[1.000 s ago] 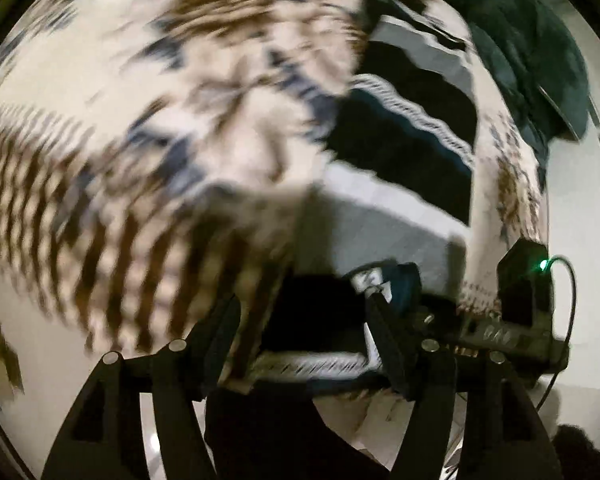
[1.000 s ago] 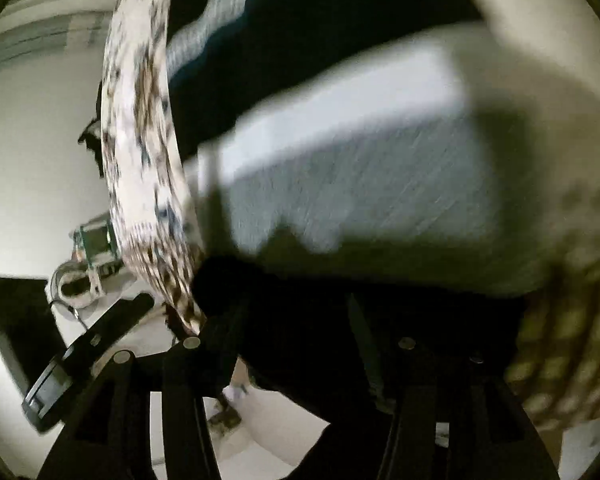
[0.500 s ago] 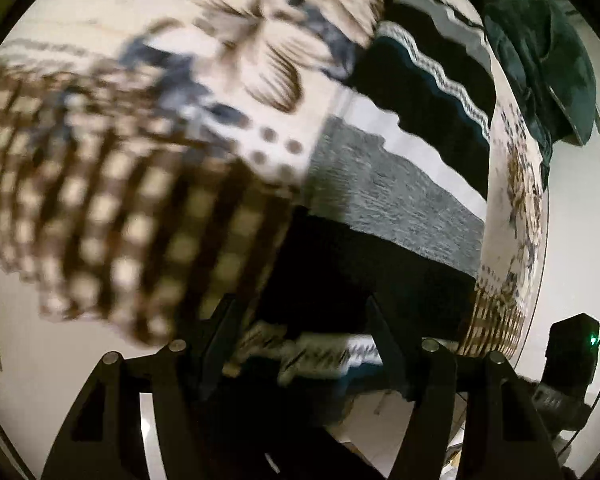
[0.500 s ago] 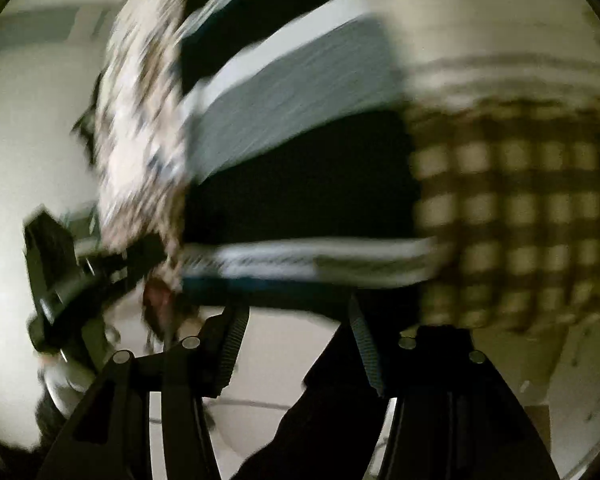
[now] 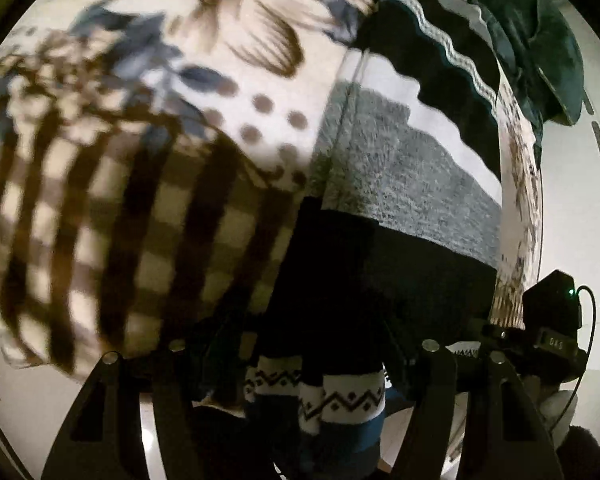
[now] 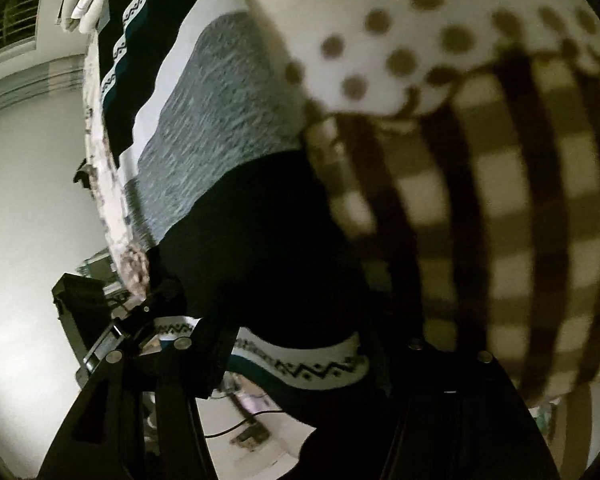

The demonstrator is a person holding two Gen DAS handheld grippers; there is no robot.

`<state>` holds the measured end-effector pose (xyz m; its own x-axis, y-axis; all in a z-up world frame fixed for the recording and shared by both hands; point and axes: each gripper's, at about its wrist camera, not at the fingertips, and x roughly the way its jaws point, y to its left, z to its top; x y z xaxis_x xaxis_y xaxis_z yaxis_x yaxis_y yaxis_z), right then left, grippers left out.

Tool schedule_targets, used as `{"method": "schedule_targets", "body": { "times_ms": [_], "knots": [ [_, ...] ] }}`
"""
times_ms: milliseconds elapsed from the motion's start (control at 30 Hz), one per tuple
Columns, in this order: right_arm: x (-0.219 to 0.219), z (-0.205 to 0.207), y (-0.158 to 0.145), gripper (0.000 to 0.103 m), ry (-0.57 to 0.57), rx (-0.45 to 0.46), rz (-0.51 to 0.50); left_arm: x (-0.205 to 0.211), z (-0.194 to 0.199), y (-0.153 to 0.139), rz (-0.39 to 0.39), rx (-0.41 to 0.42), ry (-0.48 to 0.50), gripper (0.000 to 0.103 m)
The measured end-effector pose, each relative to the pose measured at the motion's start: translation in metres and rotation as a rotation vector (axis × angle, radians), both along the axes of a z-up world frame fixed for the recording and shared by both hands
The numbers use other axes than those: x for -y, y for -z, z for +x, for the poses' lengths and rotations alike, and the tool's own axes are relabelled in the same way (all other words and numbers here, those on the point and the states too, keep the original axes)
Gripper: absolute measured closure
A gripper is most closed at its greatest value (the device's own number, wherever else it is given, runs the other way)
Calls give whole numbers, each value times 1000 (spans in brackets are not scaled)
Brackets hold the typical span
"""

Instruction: Fold small clothes

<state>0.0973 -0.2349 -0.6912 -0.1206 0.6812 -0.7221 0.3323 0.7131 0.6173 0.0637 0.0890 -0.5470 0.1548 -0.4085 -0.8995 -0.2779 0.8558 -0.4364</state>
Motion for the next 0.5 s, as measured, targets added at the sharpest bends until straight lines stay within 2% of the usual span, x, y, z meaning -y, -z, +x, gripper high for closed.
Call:
{"method": "schedule_targets", "body": {
  "times_ms": [67, 133, 200, 267, 500],
  "knots": [
    [-1, 0, 3, 43, 4, -1, 13, -4, -6, -8, 13, 33, -8, 40],
    [-4, 1, 8, 43, 11, -5, 29, -6, -11, -4, 8, 21, -10, 38],
    [-4, 1, 11, 43, 12, -6, 37, -13, -15, 11, -49, -12, -39, 38],
    [-5, 1, 14, 43, 8, -4, 43, -13, -14, 20, -100, -7, -65, 38],
    [1, -4, 12, 43, 19, 25, 107, 3, -10, 17, -177, 14, -60, 37]
  ]
}}
